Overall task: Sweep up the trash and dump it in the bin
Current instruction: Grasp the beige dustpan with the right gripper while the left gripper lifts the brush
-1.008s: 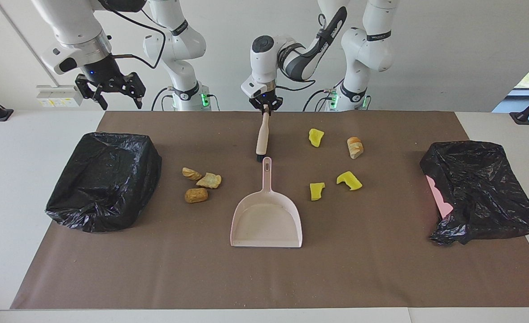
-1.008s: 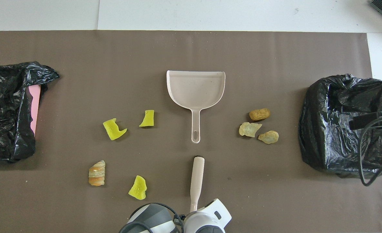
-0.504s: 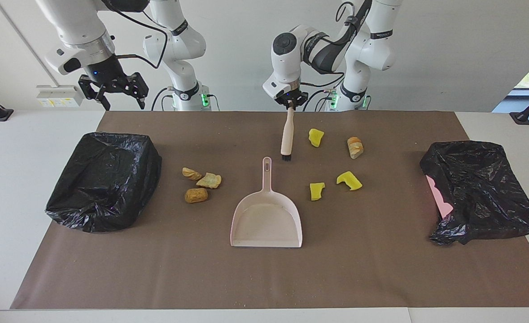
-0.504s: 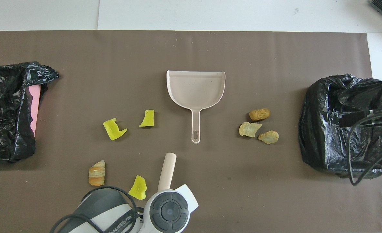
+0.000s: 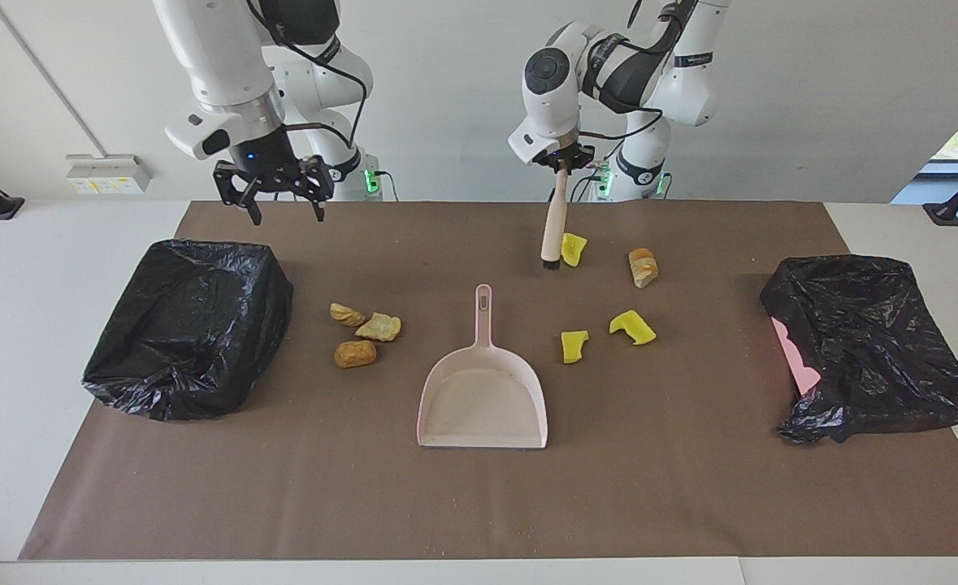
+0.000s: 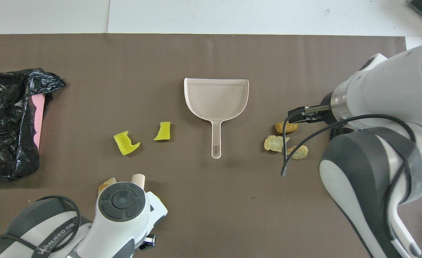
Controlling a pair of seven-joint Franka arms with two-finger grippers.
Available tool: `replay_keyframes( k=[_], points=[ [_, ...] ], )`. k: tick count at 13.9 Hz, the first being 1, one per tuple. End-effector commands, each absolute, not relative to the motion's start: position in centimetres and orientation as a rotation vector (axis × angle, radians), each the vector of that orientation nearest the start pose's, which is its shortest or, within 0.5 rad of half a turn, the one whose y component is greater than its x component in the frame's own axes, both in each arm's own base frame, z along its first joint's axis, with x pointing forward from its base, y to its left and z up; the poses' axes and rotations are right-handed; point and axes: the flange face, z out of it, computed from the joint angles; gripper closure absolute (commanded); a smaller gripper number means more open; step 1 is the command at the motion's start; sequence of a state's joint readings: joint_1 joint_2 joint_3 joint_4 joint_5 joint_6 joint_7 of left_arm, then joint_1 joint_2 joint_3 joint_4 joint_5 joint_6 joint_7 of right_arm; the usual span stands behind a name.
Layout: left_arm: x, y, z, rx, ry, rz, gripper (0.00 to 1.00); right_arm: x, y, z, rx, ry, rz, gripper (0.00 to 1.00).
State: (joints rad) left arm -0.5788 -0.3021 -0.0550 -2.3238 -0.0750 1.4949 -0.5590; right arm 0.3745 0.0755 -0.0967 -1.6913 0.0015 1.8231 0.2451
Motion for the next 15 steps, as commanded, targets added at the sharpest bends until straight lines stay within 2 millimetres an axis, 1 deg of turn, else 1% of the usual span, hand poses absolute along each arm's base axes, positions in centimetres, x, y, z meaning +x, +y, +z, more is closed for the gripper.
replay_keyframes(
  k=[1, 2, 3, 4, 5, 6, 7, 8, 10, 11, 12, 13, 15],
  points=[
    [30.3, -20.5, 42.3, -2.746, -0.069, 0.598, 1.0, 58.4, 22.1, 49.7, -3.114, 0.065, -0.081, 0.0],
    [30.8, -19.2, 42.0, -2.727, -0.158, 0.592, 1.0, 59.0, 24.2, 48.0, -3.113, 0.114, -0.094, 0.0],
    [31.1, -18.4, 41.9, -2.709, -0.267, 0.58, 1.0, 59.4, 25.9, 46.5, -3.113, 0.123, -0.085, 0.0],
    [31.6, -17.7, 41.7, -2.694, -0.359, 0.554, 1.0, 59.6, 26.4, 45.3, -3.095, 0.156, -0.048, 0.0],
    [31.8, -17.2, 41.4, -2.682, -0.439, 0.529, 1.0, 59.4, 27.3, 44.2, -3.075, 0.172, -0.009, 0.0],
    [31.6, -16.6, 41.1, -2.673, -0.506, 0.514, 1.0, 58.9, 28.9, 43.8, -3.059, 0.186, -0.006, 0.0],
    [30.8, -16.0, 40.6, -2.677, -0.51, 0.507, 1.0, 58.7, 30.0, 43.4, -3.052, 0.2, -0.02, 0.0],
    [29.7, -15.5, 40.0, -2.686, -0.518, 0.486, 1.0, 58.4, 31.1, 42.2, -3.061, 0.201, -0.004, 0.0],
    [28.9, -15.0, 38.5, -2.656, -0.558, 0.497, 1.0, 56.7, 35.2, 38.4, -3.096, 0.193, 0.052, 0.0],
    [28.7, -15.0, 38.1, -2.655, -0.567, 0.495, 1.0, 56.6, 36.2, 37.1, -3.105, 0.197, 0.038, 0.0],
    [29.0, -15.1, 38.1, -2.67, -0.58, 0.481, 1.0, 56.8, 36.5, 36.8, -3.095, 0.191, 0.009, 0.0],
    [29.3, -15.5, 37.8, -2.693, -0.588, 0.475, 1.0, 57.0, 36.2, 36.7, -3.097, 0.195, 0.003, 0.0],
    [29.9, -16.8, 37.6, -2.777, -0.572, 0.466, 1.0, 56.9, 36.3, 36.3, -3.091, 0.203, 0.015, 0.0]
  ],
)
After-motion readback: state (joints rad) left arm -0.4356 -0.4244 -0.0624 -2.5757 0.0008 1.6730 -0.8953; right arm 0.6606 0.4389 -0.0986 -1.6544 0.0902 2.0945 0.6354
